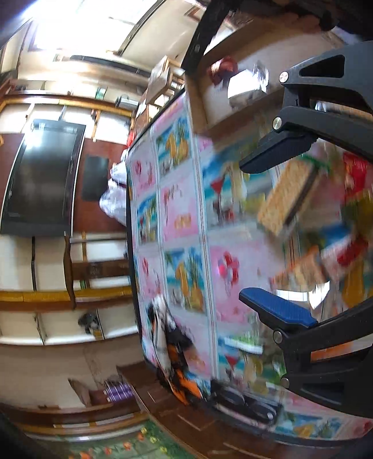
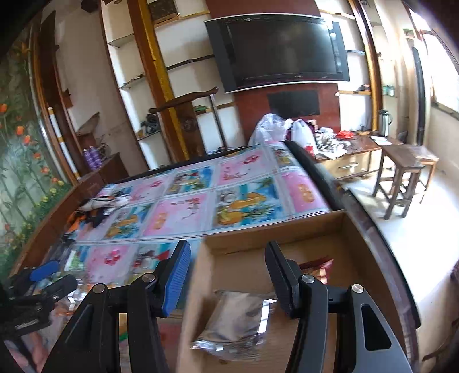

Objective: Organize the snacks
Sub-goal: 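Withdraw both grippers from the box back over the snack pile, then grasp a second silver foil bag with the left gripper while the right gripper grasps the cracker pack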

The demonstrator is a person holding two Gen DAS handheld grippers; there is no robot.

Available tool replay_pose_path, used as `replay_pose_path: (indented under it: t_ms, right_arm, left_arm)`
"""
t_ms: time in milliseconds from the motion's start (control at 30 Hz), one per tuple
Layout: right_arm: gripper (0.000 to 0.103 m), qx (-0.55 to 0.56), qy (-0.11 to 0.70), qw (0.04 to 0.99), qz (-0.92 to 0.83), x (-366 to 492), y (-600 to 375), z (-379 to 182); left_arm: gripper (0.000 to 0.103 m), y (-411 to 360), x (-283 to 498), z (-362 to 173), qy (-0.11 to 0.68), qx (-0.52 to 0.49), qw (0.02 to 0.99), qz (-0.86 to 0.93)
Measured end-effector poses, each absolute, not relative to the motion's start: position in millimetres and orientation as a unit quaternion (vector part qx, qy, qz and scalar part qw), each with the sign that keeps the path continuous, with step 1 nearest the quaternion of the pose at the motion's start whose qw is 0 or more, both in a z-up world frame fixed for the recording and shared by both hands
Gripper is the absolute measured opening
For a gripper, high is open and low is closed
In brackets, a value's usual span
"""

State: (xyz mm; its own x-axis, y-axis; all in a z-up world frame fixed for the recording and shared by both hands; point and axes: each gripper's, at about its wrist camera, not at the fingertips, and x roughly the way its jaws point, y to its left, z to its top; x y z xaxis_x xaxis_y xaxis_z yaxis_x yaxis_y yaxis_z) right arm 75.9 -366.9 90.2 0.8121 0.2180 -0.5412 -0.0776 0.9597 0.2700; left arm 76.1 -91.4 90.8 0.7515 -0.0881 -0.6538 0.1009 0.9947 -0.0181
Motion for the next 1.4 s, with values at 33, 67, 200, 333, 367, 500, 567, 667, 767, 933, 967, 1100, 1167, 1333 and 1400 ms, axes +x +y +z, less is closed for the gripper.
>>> replay_pose_path:
  t_ms: [33, 67, 200, 333, 367, 500, 567, 667, 767, 933, 967, 1100, 1167, 1333, 1400]
  right_arm:
    - [0.058, 0.125, 0.298, 0.942, 0.093, 75, -361, 93]
    - [0.058, 0.128, 0.300, 0.939, 0.107, 73, -355, 94]
    - [0.061, 0.131, 0.329, 0.922, 0.160, 73, -319, 95]
    - [0.061, 0.137, 0.372, 0.895, 0.204, 87, -265, 89]
    - [0.061, 0.131, 0.384, 0.889, 0.212, 90, -250, 87]
    - [0.061, 0.110, 0.394, 0.878, 0.250, 92, -219, 74]
    - [0.061, 0.093, 0.397, 0.877, 0.253, 93, -220, 63]
    - [0.061, 0.087, 0.421, 0.866, 0.256, 98, -222, 45]
    - [0.061, 0.038, 0.425, 0.872, 0.238, 97, -211, 39]
    - [0.065, 0.036, 0.443, 0.862, 0.243, 99, -212, 32]
    - [0.065, 0.034, 0.448, 0.860, 0.242, 100, -211, 30]
    - [0.065, 0.019, 0.458, 0.856, 0.238, 99, -205, 24]
    - [0.065, 0.002, 0.457, 0.858, 0.236, 97, -200, 23]
    - [0.065, -0.024, 0.460, 0.858, 0.228, 96, -195, 18]
    - [0.065, -0.024, 0.462, 0.857, 0.229, 95, -195, 16]
  left_arm:
    - [0.081, -84, 76, 91, 0.351, 0.004, 0.935, -0.047]
    - [0.081, -75, 77, 91, 0.355, -0.003, 0.934, -0.042]
    - [0.084, -39, 88, 84, 0.382, -0.035, 0.923, -0.016]
    - [0.084, -16, 92, 79, 0.399, -0.051, 0.916, 0.001]
    - [0.084, -12, 93, 78, 0.402, -0.054, 0.914, 0.003]
    - [0.084, 5, 93, 74, 0.419, -0.063, 0.906, 0.004]
    - [0.084, 10, 93, 71, 0.430, -0.072, 0.900, -0.004]
    - [0.084, 16, 95, 66, 0.447, -0.076, 0.892, -0.004]
    - [0.084, 17, 96, 62, 0.453, -0.068, 0.889, 0.004]
    - [0.084, 6, 99, 52, 0.477, -0.036, 0.878, -0.001]
    - [0.084, 4, 100, 50, 0.481, -0.032, 0.876, -0.002]
    - [0.084, -3, 102, 43, 0.495, -0.009, 0.869, -0.001]
    - [0.084, -5, 102, 41, 0.498, -0.002, 0.867, -0.002]
    - [0.085, -14, 104, 32, 0.504, 0.033, 0.863, 0.011]
    - [0.085, -17, 104, 30, 0.504, 0.047, 0.862, 0.017]
